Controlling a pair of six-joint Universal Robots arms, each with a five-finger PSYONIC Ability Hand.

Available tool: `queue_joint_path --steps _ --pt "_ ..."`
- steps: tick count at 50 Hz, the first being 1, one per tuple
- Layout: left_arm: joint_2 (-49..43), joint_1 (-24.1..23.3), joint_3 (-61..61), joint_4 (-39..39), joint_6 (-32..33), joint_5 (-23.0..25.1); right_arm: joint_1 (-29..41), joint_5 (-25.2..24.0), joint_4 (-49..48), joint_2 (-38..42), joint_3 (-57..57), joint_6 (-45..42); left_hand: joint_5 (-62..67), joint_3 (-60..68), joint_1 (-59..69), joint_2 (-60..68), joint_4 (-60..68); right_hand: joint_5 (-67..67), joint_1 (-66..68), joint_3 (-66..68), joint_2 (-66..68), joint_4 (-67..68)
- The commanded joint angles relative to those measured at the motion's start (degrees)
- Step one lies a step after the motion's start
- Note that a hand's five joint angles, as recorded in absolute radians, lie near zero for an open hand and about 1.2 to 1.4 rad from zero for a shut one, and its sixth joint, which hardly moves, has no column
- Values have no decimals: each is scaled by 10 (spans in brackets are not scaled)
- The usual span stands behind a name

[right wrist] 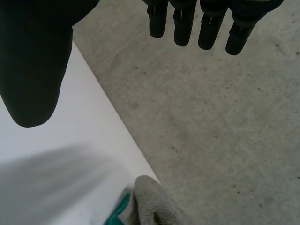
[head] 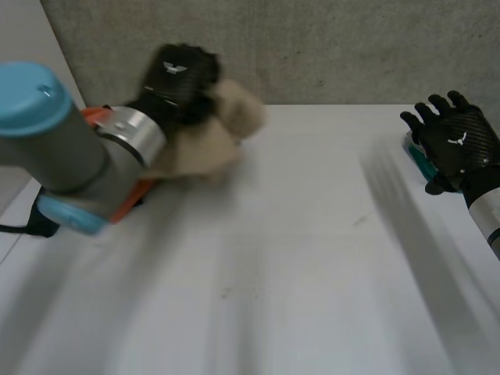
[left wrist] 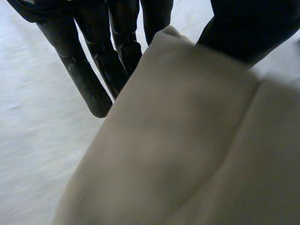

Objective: Fold the laundry.

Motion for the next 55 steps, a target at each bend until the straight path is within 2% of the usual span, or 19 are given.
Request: queue_joint_path --steps 1,3,5,6,11,16,20,25,29,32,36,40,45,51,55 --pt "-57 -131 -18 -1 -25 -7 1 10 13 -11 1 0 136 119 156 114 114 -27 -35 -21 -24 -22" --pt "-101 -149 -5 -2 -24 -7 1 12 24 -10 0 0 113 96 133 91 91 -27 -35 -21 -24 -22" --pt "-118 -154 3 -6 -20 -8 2 12 35 -10 0 0 -180 -197 -160 -202 -202 -27 -35 -21 -24 -22" --pt "-123 -155 6 -8 -9 -8 2 12 41 -9 0 1 -395 -412 -375 -417 -417 -27 -35 -21 -24 -22" --pt "-93 -156 -7 -10 29 -23 3 12 68 -9 0 0 -521 -538 -501 -543 -543 -27 -35 -21 -24 -22" --pt "-2 -146 -49 -14 32 -52 4 12 109 -10 -6 1 -521 -538 -501 -544 -544 -27 -35 -21 -24 -22" --pt "66 -112 -112 -22 36 -70 13 12 174 -14 -14 0 -511 -528 -491 -534 -534 -27 -35 -21 -24 -22" --pt "124 -92 -207 -80 38 -80 69 10 305 -23 -38 1 -481 -498 -461 -503 -503 -27 -35 -21 -24 -22" --pt "138 -93 -274 -113 51 -81 102 8 348 -28 -35 1 -464 -481 -444 -486 -486 -27 -35 -21 -24 -22" --pt "138 -94 -307 -118 71 -81 132 9 340 -23 -28 1 -425 -442 -406 -448 -448 -27 -35 -21 -24 -22" --pt "133 -94 -352 -119 133 -83 151 11 305 -20 -17 1 -400 -417 -380 -423 -423 -27 -35 -21 -24 -22" --pt "125 -89 -374 -115 177 -99 154 39 269 -7 -11 0 -400 -417 -380 -422 -422 -27 -35 -21 -24 -22" --pt "118 -87 -380 -97 193 -132 155 65 258 -4 -10 0 -398 -415 -379 -421 -421 -27 -35 -21 -24 -22" --pt "91 -88 -382 -85 194 -136 154 71 249 -4 -3 0 -345 -362 -325 -367 -367 -27 -35 -21 -24 -22" --pt "78 -87 -382 -61 194 -137 154 72 240 -4 3 0 -220 -238 -201 -243 -243 -27 -35 -21 -24 -22"
